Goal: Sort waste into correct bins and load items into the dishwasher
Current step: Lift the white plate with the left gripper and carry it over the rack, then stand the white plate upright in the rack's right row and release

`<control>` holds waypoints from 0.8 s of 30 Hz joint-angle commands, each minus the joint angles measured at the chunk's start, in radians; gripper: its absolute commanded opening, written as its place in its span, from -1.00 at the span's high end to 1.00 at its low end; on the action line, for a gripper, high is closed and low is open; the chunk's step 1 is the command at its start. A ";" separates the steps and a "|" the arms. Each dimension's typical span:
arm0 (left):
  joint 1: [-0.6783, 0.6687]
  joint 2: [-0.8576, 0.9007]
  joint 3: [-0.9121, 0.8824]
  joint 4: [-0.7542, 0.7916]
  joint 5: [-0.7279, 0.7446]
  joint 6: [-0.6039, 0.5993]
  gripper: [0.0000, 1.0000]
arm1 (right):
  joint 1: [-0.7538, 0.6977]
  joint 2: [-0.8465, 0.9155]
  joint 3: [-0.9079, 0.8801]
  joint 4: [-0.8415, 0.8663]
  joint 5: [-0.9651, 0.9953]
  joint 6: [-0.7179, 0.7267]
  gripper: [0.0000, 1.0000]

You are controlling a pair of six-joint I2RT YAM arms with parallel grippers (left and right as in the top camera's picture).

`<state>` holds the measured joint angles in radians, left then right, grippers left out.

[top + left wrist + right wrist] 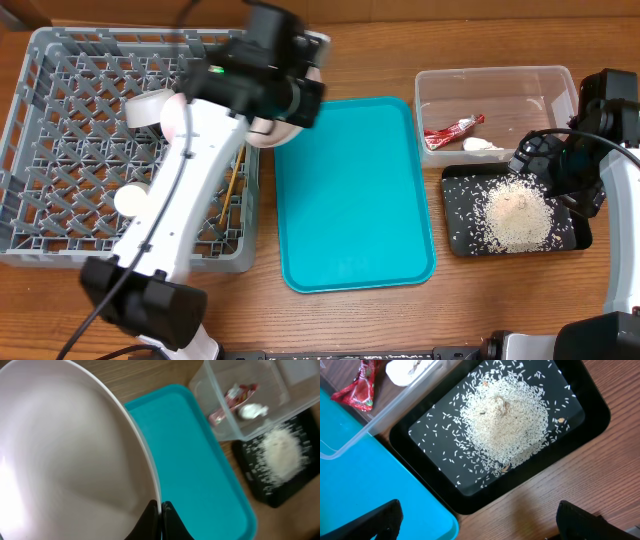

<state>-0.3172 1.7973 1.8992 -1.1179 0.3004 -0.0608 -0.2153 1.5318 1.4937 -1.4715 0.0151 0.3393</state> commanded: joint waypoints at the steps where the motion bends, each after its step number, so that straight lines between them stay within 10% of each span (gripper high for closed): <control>1: 0.125 -0.024 0.018 -0.004 0.335 -0.021 0.92 | -0.003 -0.006 0.012 -0.001 0.009 -0.008 -1.00; 24: 0.446 0.195 -0.003 -0.007 0.693 0.032 0.92 | -0.003 -0.006 0.012 0.000 0.009 -0.007 -1.00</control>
<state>0.1253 1.9347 1.8988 -1.1263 0.9611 -0.0628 -0.2153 1.5318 1.4937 -1.4761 0.0154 0.3389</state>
